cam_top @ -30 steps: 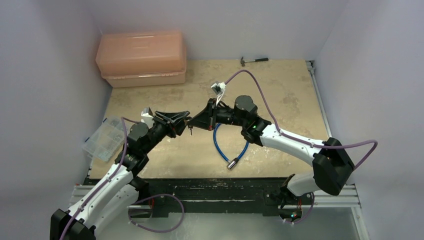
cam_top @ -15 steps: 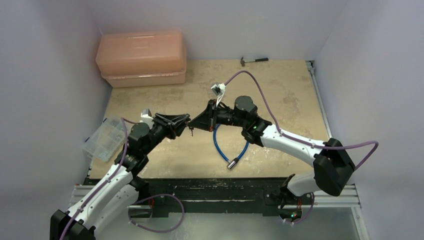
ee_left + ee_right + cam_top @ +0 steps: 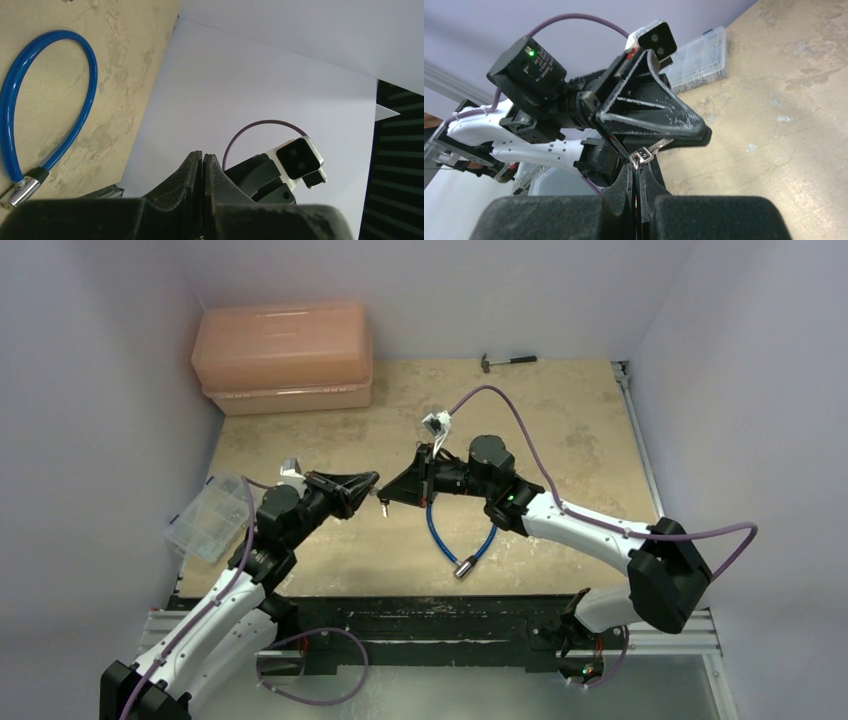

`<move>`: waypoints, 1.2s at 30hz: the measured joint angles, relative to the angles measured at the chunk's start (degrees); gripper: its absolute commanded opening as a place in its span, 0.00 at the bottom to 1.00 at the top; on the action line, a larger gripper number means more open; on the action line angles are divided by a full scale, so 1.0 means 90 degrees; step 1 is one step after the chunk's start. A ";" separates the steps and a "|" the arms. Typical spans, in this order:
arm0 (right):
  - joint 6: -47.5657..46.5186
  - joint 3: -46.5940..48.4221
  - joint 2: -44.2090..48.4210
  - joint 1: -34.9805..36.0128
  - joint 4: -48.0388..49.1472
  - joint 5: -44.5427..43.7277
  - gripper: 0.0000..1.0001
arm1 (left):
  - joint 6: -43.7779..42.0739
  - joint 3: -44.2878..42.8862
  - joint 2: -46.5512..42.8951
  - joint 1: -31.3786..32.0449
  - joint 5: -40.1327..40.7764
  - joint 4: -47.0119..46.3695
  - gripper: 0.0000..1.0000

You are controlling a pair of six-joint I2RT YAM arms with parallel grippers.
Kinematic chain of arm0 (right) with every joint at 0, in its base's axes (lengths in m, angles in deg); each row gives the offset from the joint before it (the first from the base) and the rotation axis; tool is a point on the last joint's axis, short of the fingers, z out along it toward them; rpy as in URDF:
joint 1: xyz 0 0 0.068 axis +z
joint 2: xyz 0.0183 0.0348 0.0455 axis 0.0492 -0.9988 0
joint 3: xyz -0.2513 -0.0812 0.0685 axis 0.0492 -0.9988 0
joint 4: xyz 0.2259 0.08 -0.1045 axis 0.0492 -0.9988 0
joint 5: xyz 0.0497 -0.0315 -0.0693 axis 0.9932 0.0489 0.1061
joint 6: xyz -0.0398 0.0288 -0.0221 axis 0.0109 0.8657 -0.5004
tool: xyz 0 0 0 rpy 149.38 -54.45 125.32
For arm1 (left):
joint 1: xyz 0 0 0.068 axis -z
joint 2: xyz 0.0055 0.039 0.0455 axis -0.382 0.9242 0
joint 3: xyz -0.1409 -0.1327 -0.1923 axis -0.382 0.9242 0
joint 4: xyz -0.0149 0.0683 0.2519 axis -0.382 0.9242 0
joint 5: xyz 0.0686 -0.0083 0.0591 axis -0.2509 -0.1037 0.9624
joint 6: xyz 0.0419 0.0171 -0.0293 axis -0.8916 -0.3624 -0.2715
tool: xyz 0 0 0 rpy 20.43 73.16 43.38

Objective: Unlock with the key

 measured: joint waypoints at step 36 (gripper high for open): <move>-0.0568 -0.0114 0.0512 0.0002 -0.1146 -0.0012 0.70 | -0.4204 -0.1460 -0.0002 0.0000 0.0321 0.1421 0.00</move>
